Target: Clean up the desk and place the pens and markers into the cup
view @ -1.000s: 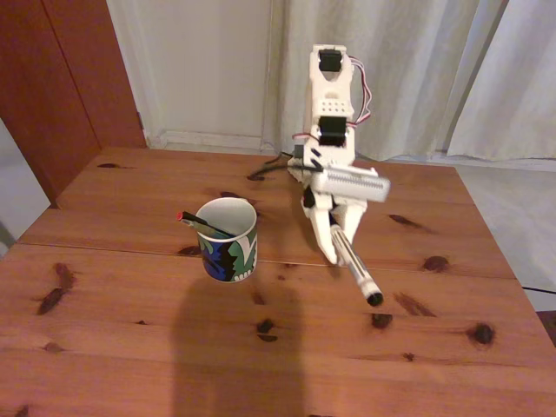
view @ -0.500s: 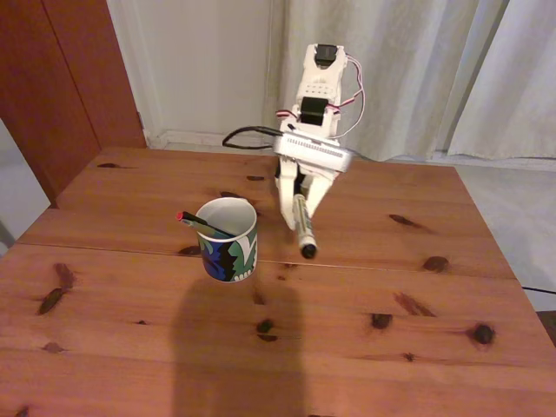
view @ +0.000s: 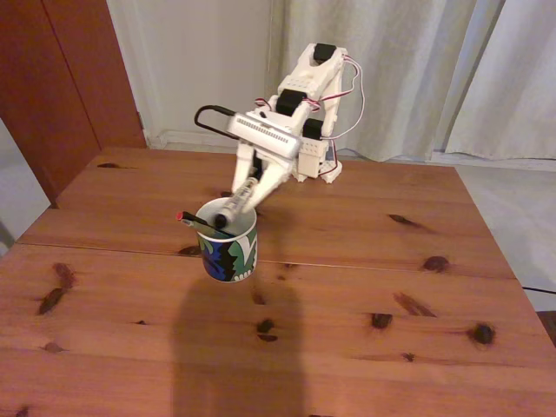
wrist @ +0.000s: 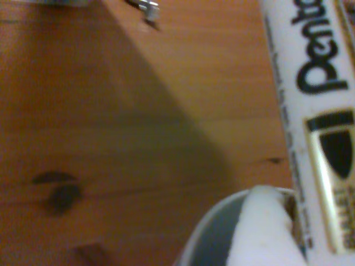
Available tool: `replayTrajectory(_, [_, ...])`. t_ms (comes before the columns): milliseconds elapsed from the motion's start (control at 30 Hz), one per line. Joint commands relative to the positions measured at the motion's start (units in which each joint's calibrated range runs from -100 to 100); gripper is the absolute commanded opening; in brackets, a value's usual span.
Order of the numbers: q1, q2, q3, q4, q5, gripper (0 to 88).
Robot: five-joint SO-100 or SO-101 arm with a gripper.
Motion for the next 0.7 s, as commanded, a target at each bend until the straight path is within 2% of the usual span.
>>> replayTrajectory(0, [1.5, -2.6, -1.2, -5.8, -0.2, 0.8])
replayTrajectory(167, [2.9, 0.1, -0.7, -15.7, -3.5, 0.8])
replayTrajectory(500, [3.8, 6.5, -0.5, -24.3, -4.0, 0.8])
replayTrajectory(667, [3.8, 12.4, -0.5, -35.0, -7.4, 0.8])
